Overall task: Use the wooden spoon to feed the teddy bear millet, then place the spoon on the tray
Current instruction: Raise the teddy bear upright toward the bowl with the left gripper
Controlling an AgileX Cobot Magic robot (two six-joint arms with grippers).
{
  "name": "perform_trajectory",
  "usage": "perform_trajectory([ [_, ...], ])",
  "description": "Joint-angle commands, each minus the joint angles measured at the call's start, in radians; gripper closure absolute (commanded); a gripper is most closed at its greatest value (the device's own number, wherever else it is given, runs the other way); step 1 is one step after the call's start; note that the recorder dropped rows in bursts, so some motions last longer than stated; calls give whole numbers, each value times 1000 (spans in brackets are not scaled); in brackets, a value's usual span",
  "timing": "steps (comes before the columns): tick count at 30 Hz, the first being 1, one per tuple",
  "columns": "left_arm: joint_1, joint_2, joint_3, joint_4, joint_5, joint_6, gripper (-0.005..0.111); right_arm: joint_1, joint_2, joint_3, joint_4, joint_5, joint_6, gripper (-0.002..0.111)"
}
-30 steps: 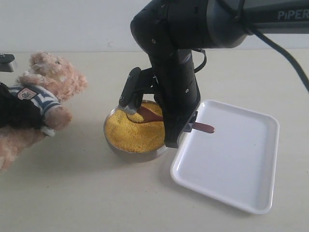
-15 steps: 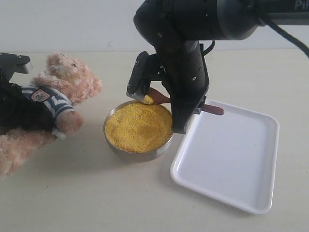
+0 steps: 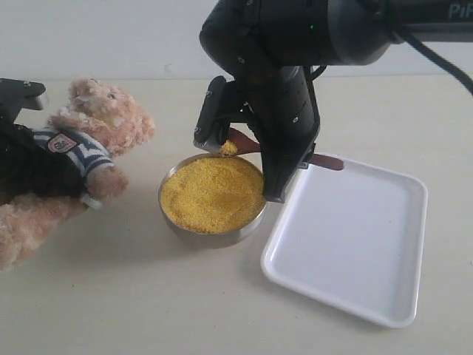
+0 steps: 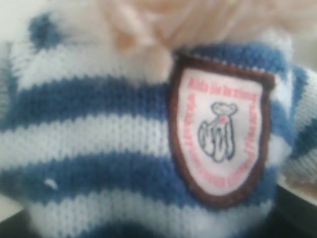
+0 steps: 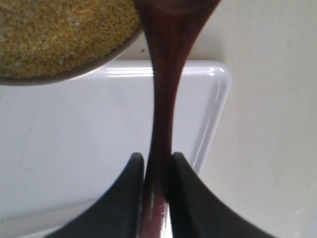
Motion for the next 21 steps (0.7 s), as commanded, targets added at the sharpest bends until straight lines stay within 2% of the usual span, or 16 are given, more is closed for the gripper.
perform_trajectory([
  [1,-7,-12,3,-20,-8,2,103,44,-10,27,-72,4,28,109],
  [11,-7,-12,3,-24,10,2,103,44,-10,27,-92,4,55,109],
  [16,-7,-12,3,-39,29,4,103,44,-15,27,5,4,-24,109],
  [21,-54,-12,3,-45,39,21,103,34,-20,27,12,4,-26,109],
])
